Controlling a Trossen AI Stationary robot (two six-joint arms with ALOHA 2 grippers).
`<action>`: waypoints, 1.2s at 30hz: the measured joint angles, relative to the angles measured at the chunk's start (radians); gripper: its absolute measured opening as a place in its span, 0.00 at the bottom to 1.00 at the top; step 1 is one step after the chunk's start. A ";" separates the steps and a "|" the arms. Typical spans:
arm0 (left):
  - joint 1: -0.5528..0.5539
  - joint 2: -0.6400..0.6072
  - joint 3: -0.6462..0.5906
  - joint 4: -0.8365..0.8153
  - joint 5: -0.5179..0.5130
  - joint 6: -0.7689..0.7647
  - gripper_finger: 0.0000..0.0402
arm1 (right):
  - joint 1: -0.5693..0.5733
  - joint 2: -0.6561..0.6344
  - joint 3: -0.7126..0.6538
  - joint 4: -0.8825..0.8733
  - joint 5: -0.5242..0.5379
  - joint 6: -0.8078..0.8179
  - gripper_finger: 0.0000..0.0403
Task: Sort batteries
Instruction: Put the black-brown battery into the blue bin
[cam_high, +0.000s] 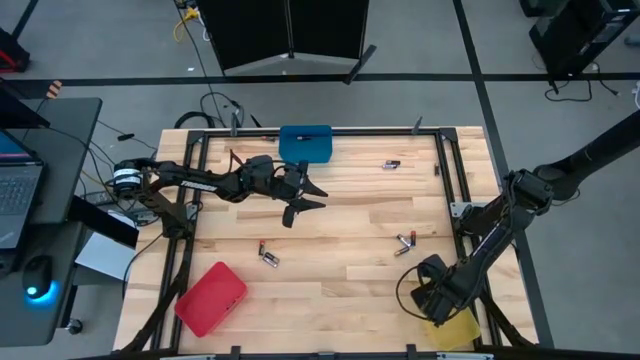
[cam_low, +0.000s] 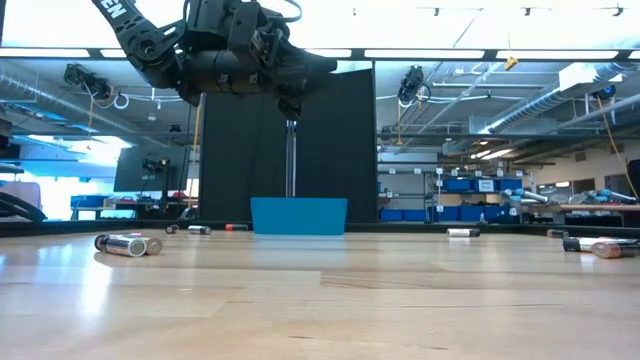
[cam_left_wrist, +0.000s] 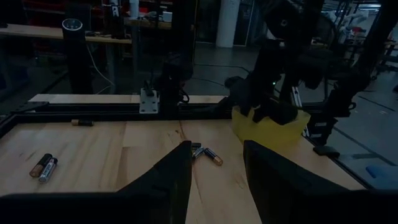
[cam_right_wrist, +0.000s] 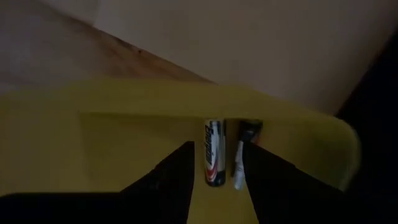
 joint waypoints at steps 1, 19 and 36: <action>0.000 0.000 0.000 0.000 0.000 0.000 0.38 | 0.000 0.000 0.008 -0.015 -0.002 -0.003 0.36; -0.001 0.000 0.000 0.000 -0.001 0.026 0.31 | -0.031 -0.031 0.287 -0.290 0.258 -0.269 0.05; -0.082 -0.015 0.000 -0.161 -0.041 0.167 0.02 | -0.534 -0.203 -0.110 0.729 0.336 -1.342 0.02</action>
